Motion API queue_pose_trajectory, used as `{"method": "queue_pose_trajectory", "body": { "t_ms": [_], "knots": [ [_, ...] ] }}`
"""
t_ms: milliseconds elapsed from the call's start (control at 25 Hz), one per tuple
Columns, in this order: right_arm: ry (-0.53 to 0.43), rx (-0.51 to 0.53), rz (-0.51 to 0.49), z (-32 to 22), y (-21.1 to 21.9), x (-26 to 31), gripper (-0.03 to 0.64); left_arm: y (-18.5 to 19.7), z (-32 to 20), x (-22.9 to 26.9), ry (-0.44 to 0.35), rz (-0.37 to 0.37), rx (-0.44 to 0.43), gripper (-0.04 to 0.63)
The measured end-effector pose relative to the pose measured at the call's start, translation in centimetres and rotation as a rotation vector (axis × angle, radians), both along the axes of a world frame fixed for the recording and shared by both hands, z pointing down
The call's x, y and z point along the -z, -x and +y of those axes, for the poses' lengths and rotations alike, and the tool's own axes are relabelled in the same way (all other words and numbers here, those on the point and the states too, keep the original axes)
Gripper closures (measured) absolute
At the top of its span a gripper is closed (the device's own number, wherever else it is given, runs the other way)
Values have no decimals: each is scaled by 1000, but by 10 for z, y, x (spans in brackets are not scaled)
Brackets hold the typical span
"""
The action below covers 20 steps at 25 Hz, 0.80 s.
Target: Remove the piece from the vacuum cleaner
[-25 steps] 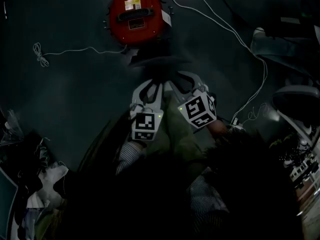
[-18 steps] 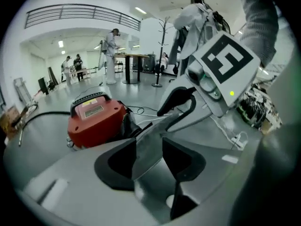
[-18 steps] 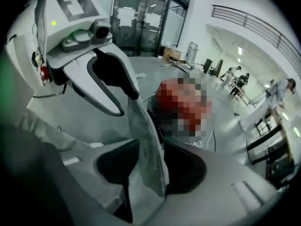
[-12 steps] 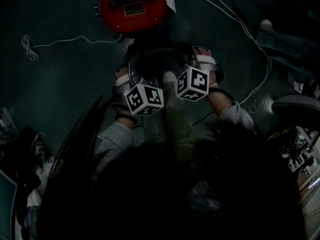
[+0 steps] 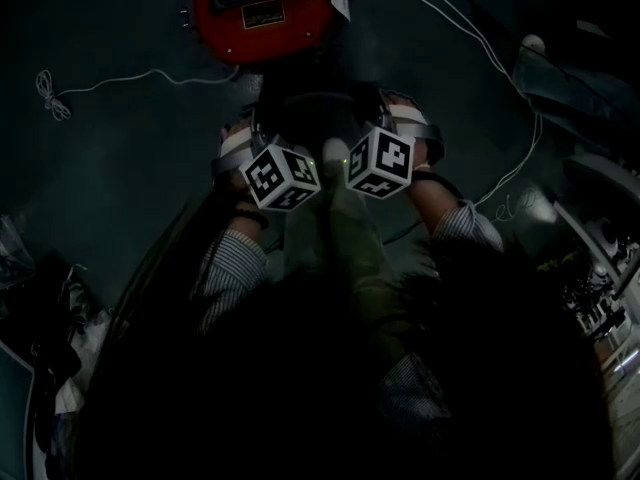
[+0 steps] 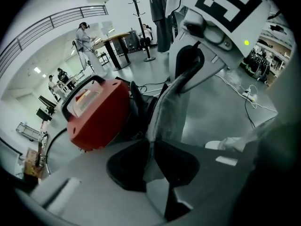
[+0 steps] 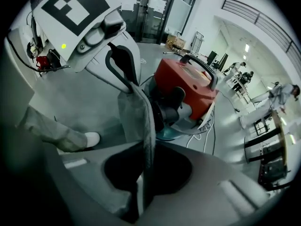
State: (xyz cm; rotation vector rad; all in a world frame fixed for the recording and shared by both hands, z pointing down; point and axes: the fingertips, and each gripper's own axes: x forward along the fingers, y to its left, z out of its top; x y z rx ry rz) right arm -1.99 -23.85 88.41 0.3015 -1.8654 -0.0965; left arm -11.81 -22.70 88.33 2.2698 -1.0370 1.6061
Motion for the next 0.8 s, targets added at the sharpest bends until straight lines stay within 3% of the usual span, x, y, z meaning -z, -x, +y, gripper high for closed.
{"method": "queue_pose_trajectory", "body": {
  "t_ms": [280,480,800],
  "knots": [
    [14,-16,-17,10,1,8,601,1,18,3,62,53,48,563],
    [11,-6,-15,20,-1,20,603,-2,27,16,62,72,57,565],
    [-23,-77,-35,36,-11,89,603,-13,52,92,15,131,145,565]
  ]
}}
